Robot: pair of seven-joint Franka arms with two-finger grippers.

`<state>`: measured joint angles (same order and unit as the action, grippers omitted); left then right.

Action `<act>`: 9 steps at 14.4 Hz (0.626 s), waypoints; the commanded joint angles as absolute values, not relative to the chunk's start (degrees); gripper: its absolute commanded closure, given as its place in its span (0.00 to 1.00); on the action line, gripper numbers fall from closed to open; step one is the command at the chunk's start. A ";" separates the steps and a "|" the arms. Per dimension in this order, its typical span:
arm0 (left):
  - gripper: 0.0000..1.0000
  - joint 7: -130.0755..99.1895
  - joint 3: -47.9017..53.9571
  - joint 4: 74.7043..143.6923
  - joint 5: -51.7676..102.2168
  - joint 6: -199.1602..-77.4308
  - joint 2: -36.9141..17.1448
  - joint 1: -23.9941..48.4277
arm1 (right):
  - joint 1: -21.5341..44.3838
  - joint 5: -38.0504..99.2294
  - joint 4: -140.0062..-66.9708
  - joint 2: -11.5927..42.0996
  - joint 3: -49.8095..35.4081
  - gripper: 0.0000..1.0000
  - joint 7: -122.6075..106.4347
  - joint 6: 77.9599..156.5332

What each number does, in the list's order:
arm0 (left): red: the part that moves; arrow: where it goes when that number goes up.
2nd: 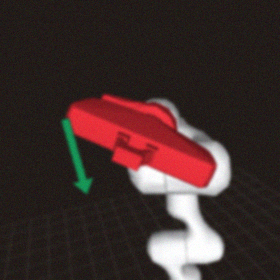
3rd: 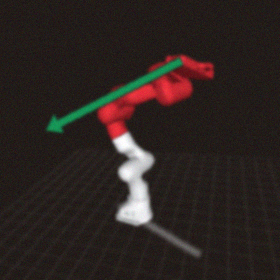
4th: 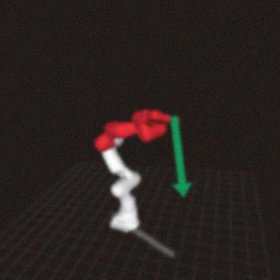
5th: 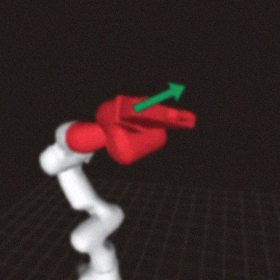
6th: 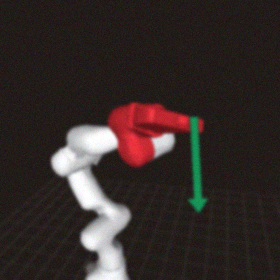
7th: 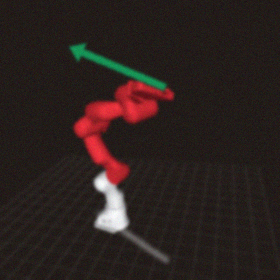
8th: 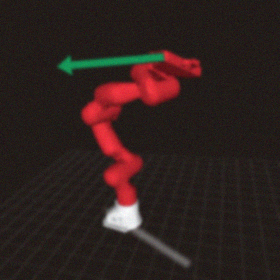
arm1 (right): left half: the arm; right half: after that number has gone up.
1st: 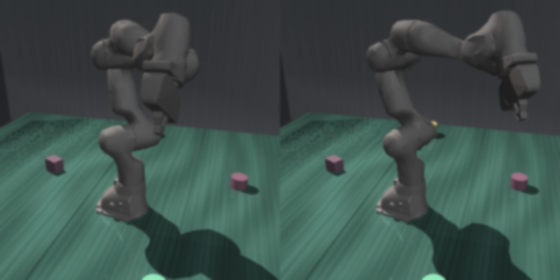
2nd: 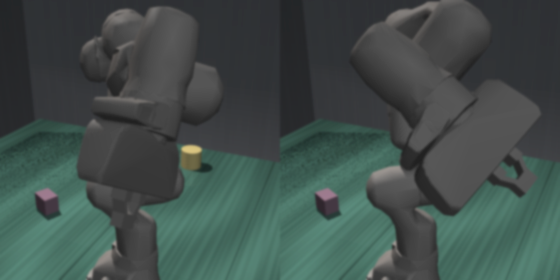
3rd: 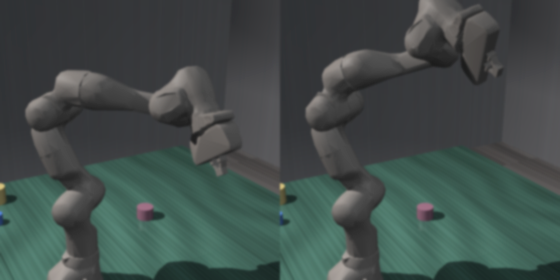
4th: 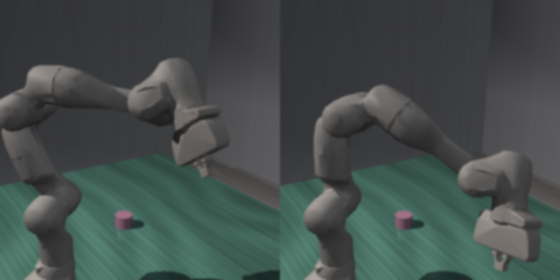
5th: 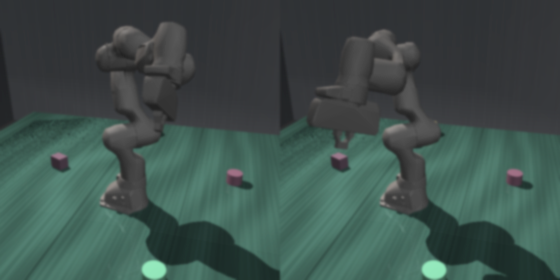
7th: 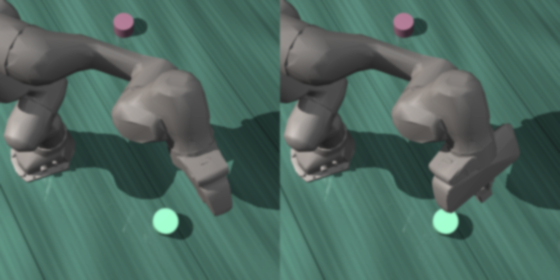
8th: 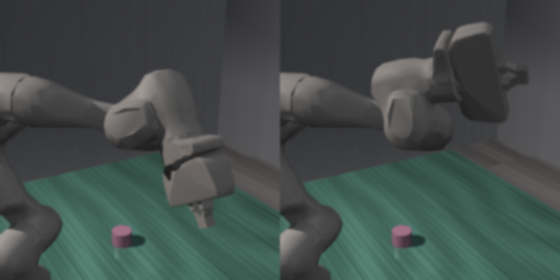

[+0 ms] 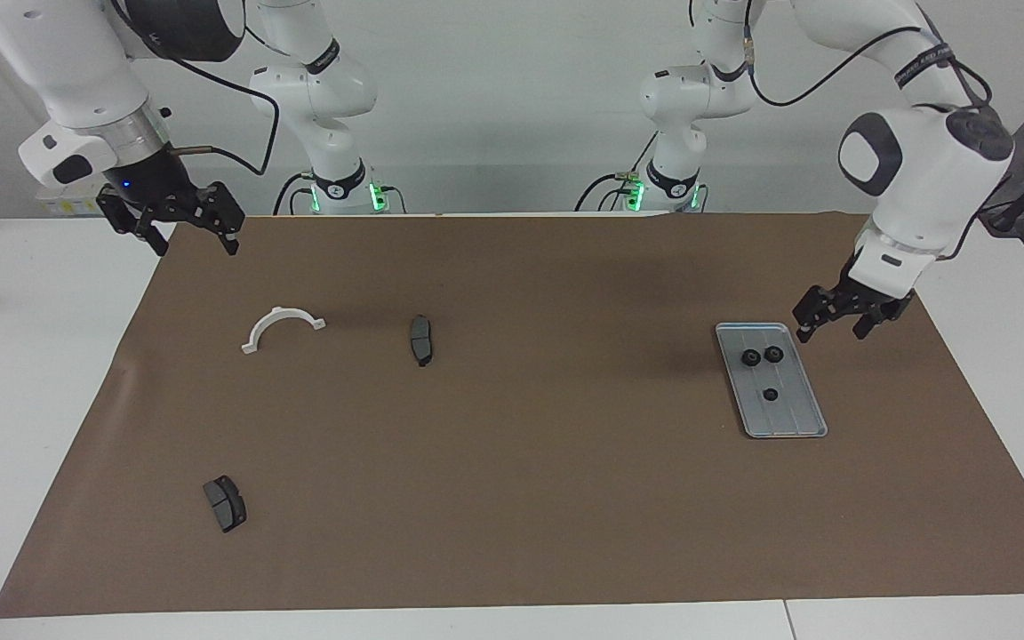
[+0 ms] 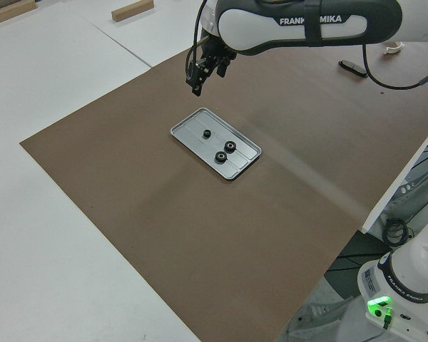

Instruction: Place bearing gear from tray to pile

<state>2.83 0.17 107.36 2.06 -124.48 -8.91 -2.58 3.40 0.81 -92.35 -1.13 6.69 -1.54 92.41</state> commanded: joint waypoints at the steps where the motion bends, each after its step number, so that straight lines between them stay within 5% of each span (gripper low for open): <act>1: 0.00 2.99 0.44 114.51 1.32 -136.98 -11.92 -3.17 | 3.25 1.85 -93.78 -2.55 6.68 0.00 -0.97 92.28; 4: 0.03 1.50 0.44 115.74 1.32 -138.51 -14.59 -2.46 | 3.25 1.85 -93.78 -2.55 6.68 0.00 -0.97 92.28; 6: 0.32 0.09 0.44 117.85 1.32 -142.53 -16.25 -1.32 | 3.25 1.85 -93.78 -2.55 6.59 0.00 -0.97 92.20; 9: 0.49 0.18 0.44 118.65 1.32 -144.14 -16.87 -1.32 | 3.25 1.85 -93.78 -2.55 6.68 0.00 -0.97 92.20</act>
<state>1.35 0.83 117.42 2.06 -142.26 -17.12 -1.79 3.40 0.81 -92.35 -1.13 6.69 -1.54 92.41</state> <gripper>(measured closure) 0.414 0.000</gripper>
